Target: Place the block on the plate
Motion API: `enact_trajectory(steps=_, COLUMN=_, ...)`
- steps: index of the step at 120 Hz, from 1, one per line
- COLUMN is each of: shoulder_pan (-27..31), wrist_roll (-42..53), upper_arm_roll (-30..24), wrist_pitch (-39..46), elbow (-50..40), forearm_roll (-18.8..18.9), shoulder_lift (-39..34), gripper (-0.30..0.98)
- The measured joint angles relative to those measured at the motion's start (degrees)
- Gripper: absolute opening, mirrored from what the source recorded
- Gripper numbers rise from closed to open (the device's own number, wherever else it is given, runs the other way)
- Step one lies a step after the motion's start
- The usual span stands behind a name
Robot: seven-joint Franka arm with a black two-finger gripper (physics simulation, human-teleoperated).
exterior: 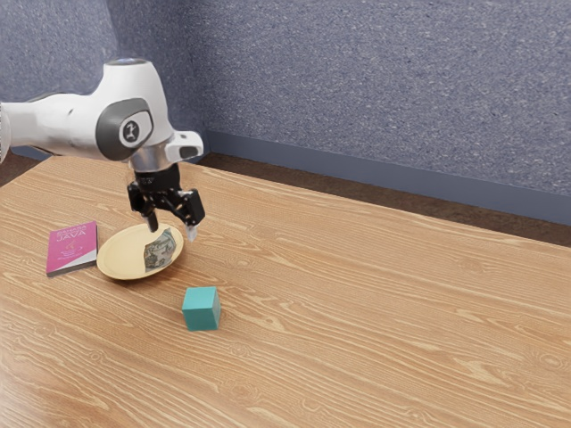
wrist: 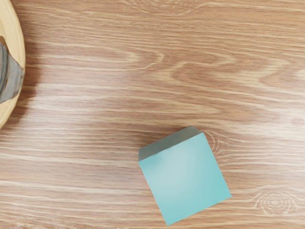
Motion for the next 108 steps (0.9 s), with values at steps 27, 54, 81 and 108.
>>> enact_trajectory(steps=27, shoulder_pan=-0.33, wrist_roll=-7.09, upper_arm_roll=-0.11, wrist_pitch=5.79, elbow=-5.32, forearm_roll=-2.36, shoulder_lift=1.66, gripper=0.69)
enact_trajectory(steps=54, shoulder_pan=-1.03, wrist_roll=-12.11, upper_arm_roll=-0.03, wrist_pitch=10.06, elbow=-6.71, forearm_roll=-6.13, shoulder_lift=5.53, gripper=0.69)
enact_trajectory(steps=81, shoulder_pan=-0.27, wrist_roll=-15.3, upper_arm_roll=-0.31, wrist_pitch=12.85, elbow=-6.53, forearm_roll=-8.18, shoulder_lift=9.55, gripper=0.69)
enact_trajectory(steps=108, shoulder_pan=-0.23, wrist_roll=-17.59, upper_arm_roll=-0.61, wrist_pitch=14.58, elbow=-6.02, forearm_roll=-9.89, shoulder_lift=11.74, gripper=0.69)
